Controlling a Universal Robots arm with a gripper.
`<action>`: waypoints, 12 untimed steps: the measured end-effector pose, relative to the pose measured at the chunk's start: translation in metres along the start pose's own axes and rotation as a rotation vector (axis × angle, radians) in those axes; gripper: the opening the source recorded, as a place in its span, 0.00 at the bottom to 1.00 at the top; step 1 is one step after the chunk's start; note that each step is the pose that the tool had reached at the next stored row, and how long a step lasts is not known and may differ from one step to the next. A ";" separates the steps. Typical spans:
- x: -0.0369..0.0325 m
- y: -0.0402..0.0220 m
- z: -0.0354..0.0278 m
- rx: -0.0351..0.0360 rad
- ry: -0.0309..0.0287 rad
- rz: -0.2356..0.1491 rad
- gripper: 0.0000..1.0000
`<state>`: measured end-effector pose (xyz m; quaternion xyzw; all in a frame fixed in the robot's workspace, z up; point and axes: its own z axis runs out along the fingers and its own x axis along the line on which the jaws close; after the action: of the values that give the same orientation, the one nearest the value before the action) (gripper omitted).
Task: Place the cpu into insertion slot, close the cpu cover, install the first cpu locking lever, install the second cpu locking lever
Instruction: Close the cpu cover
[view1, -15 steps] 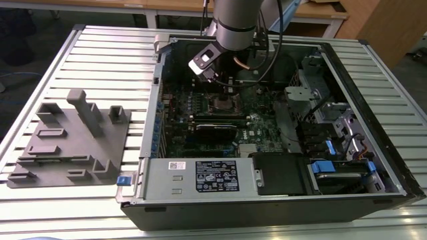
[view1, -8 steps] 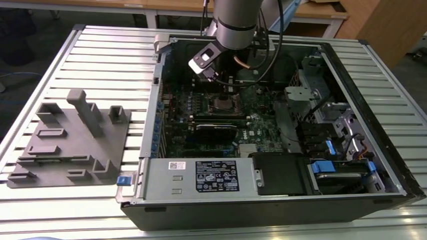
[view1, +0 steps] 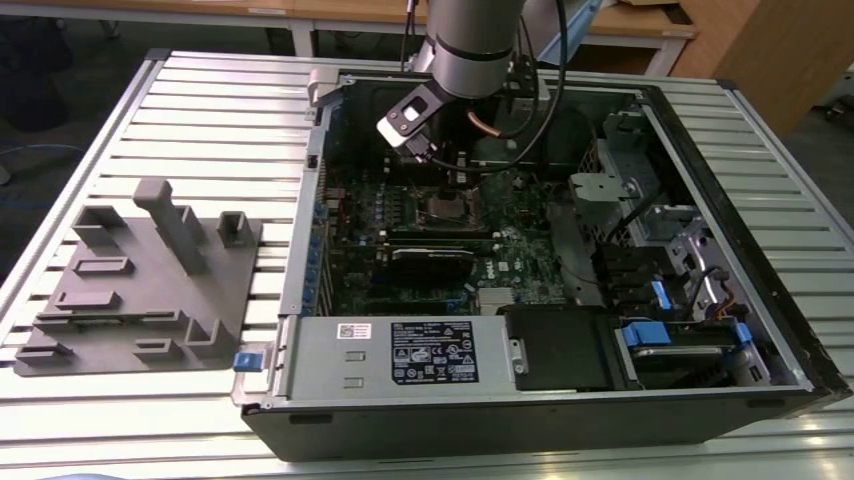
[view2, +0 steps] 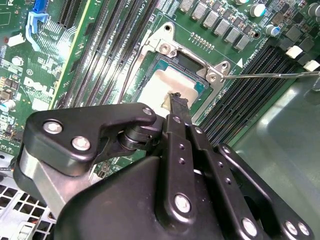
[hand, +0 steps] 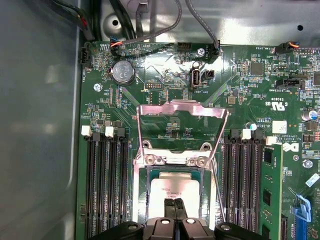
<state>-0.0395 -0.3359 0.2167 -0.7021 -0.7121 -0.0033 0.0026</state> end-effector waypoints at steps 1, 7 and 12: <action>0.0000 0.0000 0.0000 0.0000 0.0000 0.000 0.11; 0.0000 0.0000 -0.0002 0.0000 0.0000 0.000 0.11; 0.0000 0.0000 -0.0046 0.0000 0.0000 0.000 0.11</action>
<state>-0.0395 -0.3359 0.2213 -0.7021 -0.7121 -0.0033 0.0026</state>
